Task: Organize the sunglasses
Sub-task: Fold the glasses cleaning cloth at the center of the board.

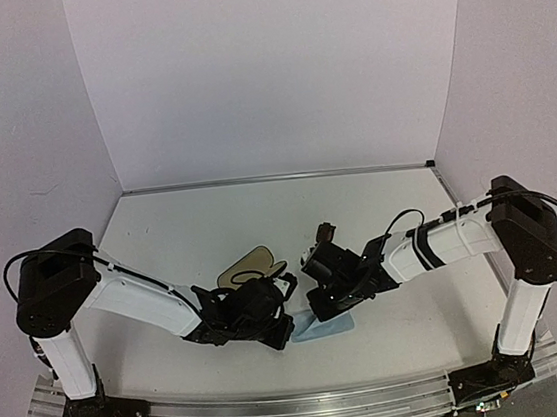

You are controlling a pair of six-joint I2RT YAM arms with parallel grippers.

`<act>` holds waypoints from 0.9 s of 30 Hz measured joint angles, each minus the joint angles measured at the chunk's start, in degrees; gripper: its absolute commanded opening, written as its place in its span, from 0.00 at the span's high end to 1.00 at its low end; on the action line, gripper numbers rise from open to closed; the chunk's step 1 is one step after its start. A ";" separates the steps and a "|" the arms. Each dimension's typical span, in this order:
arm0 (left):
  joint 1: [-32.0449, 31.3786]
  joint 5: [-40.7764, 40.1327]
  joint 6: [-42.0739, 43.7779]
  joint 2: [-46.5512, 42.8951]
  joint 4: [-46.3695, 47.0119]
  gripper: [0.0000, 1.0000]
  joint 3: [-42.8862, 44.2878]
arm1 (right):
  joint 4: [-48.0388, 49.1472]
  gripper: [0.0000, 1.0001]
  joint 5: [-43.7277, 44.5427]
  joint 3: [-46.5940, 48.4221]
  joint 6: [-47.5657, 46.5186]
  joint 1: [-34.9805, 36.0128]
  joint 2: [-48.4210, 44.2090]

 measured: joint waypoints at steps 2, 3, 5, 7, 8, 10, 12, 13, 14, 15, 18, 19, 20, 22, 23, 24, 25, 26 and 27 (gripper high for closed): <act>0.15 0.28 -0.02 0.26 0.00 0.90 0.07 | -0.13 0.76 0.00 -0.15 0.00 0.00 -0.15; 0.20 0.39 -0.04 0.42 -0.02 0.90 0.07 | -0.22 0.76 0.00 -0.20 0.00 0.00 -0.17; 0.26 0.63 -0.09 0.57 0.00 0.90 0.07 | -0.35 0.76 0.00 -0.28 0.00 0.00 -0.20; 0.31 0.81 -0.11 0.61 0.02 0.91 0.09 | -0.35 0.76 0.00 -0.52 0.00 0.00 -0.22; 0.31 0.81 -0.11 0.61 0.02 0.91 0.09 | -0.44 0.76 0.00 -0.74 0.00 0.00 -0.22; 0.31 0.83 -0.11 0.61 0.02 0.91 0.09 | -0.50 0.76 0.02 -1.05 0.00 0.00 -0.24; 0.31 0.85 -0.13 0.61 0.02 0.91 0.09 | -0.63 0.76 0.04 -1.29 0.04 0.00 -0.39; 0.31 0.85 -0.13 0.61 0.02 0.91 0.09 | -0.72 0.76 0.04 -1.29 0.04 0.00 -0.42; 0.31 0.85 -0.13 0.61 0.02 0.91 0.09 | -0.70 0.75 0.04 -1.29 0.04 0.00 -0.44; 0.31 0.85 -0.13 0.61 0.02 0.91 0.09 | -0.72 0.71 0.07 -1.29 0.02 0.00 -0.44; 0.31 0.85 -0.15 0.61 0.02 0.91 0.09 | -1.22 0.60 0.24 -1.07 -0.07 0.02 -0.44; 0.33 0.85 -0.15 0.61 0.02 0.91 0.09 | -1.38 0.59 0.26 -0.92 0.13 0.04 -0.44; 0.37 0.85 -0.15 0.61 0.02 0.91 0.09 | -1.60 0.57 0.33 -0.63 0.07 0.07 -0.44; 0.42 0.85 -0.17 0.61 0.02 0.91 0.09 | -1.79 0.55 0.46 -0.02 -0.11 0.09 -0.44; 0.42 0.87 -0.17 0.61 0.02 0.91 0.09 | -1.84 0.56 0.48 0.20 -0.11 0.09 -0.44; 0.42 0.87 -0.17 0.61 0.02 0.91 0.09 | -1.88 0.55 0.50 0.39 -0.20 0.09 -0.44; 0.42 0.90 -0.17 0.61 0.02 0.91 0.09 | -1.92 0.55 0.52 0.55 -0.22 0.09 -0.44; 0.42 0.87 -0.17 0.61 0.04 0.91 0.09 | -1.90 0.55 0.55 0.59 -0.20 0.09 -0.44; 0.42 0.90 -0.17 0.61 0.04 0.91 0.09 | -1.97 0.56 0.57 0.63 -0.20 0.09 -0.44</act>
